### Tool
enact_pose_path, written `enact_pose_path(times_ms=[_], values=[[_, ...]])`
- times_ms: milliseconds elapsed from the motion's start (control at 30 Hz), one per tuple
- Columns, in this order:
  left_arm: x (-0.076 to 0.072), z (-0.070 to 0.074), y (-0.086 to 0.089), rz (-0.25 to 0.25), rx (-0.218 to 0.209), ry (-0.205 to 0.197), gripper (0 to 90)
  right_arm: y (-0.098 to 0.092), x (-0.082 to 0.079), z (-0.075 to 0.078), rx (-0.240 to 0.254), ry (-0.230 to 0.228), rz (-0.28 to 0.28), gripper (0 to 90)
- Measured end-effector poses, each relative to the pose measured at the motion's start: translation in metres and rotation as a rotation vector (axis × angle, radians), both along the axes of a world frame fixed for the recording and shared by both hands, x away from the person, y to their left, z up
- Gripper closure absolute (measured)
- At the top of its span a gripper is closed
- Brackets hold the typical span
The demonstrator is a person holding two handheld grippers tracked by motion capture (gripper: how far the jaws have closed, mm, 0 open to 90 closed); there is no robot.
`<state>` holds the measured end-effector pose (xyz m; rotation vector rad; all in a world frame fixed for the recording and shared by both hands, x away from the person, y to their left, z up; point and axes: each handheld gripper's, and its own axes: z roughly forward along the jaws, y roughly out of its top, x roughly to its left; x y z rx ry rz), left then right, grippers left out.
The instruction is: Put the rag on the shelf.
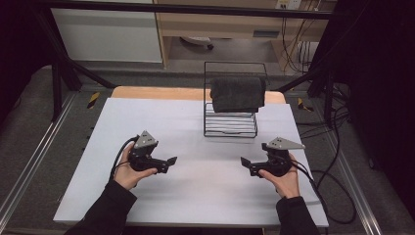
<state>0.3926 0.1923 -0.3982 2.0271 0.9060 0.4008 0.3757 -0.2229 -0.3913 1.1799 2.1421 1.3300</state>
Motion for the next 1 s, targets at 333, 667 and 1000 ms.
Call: enact_pose_path(times_ms=[333,667,1000], values=[[-0.018,-0.023,0.039,0.017,-0.007,0.017,5.3,-0.019,-0.009,-0.031,-0.01,0.058,0.014,0.9],[-0.028,-0.041,0.07,0.035,0.007,0.04,5.4,-0.04,-0.019,-0.047,0.01,0.067,0.02,0.9],[-0.034,-0.05,0.081,0.055,0.003,0.037,5.6,-0.052,-0.023,-0.056,0.004,0.068,0.022,1.4]])
